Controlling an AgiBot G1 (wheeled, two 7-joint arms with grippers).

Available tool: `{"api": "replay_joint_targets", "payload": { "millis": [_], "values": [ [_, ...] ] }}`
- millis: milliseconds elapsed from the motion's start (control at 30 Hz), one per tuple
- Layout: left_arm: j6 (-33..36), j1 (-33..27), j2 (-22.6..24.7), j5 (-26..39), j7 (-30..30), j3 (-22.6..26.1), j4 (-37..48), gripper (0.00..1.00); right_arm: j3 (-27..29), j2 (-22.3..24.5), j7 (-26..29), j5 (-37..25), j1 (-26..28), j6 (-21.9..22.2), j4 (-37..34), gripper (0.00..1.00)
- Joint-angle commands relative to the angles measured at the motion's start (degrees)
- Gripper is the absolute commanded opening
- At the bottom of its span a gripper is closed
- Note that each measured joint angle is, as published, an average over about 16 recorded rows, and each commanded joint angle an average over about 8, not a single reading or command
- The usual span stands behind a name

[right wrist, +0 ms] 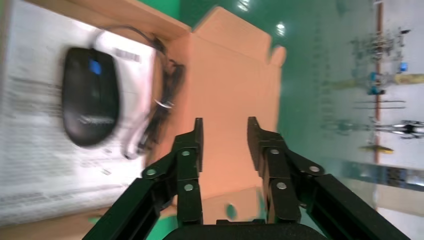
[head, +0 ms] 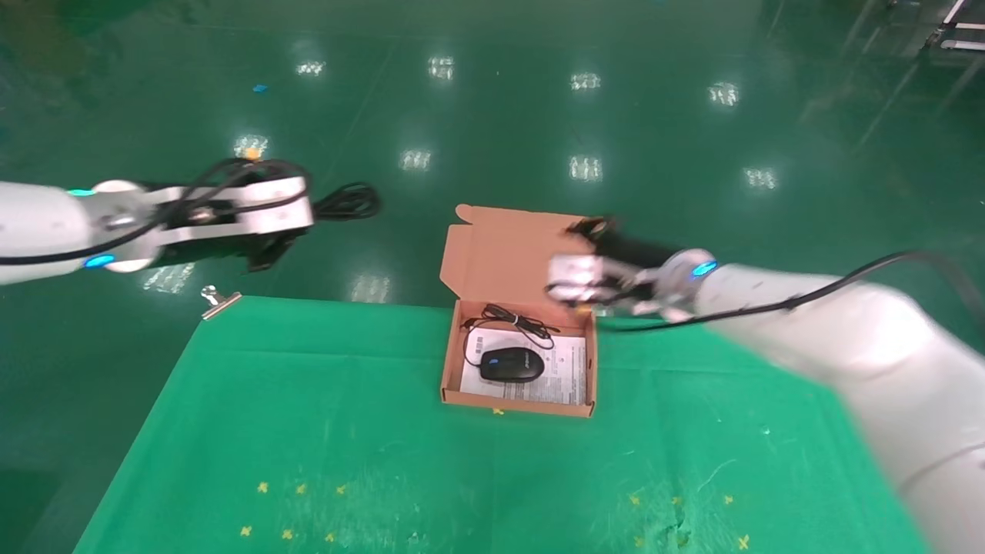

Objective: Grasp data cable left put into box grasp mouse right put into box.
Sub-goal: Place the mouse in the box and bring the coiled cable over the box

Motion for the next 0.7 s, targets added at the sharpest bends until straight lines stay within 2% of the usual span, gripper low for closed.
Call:
{"api": "replay_joint_targets", "payload": {
  "millis": [33, 133, 167, 333, 400, 433, 700],
  "values": [
    [-0.4, 0.4, 0.5, -0.5, 0.8, 0.2, -0.5, 0.0, 0.1, 1.3, -0.1, 0.1, 0.3, 0.5, 1.4, 1.0],
    [-2.6, -1.5, 3.8, -0.7, 3.7, 0.6, 3.9, 0.01, 0.2, 5.2, 0.7, -0.9, 1.3, -0.5, 6.2, 1.0],
    [-3.1, -2.3, 5.0, -0.8, 4.7, 0.8, 5.8, 0.06, 0.1, 6.4, 1.2, -1.4, 1.7, -1.1, 7.7, 1.0],
    [-4.5, -3.9, 9.3, -1.7, 9.5, 1.9, 10.7, 0.06, -0.4, 9.5, 2.8, -3.0, 2.7, -3.1, 11.6, 1.0],
    [-5.0, -2.9, 10.7, -1.9, 10.9, 2.6, 10.7, 0.05, -0.4, 9.7, 2.9, -3.1, 2.9, -3.1, 11.8, 1.0],
    [-5.5, -2.2, 11.6, -1.9, 11.5, 3.0, 10.7, 0.0, -0.3, 9.8, 2.9, -3.0, 2.9, -3.0, 11.8, 1.0],
    [-13.9, 3.8, 22.7, -1.7, 17.4, 8.2, 16.9, 0.0, -0.3, 9.8, 2.9, -3.0, 2.9, -3.0, 11.8, 1.0]
  ]
}}
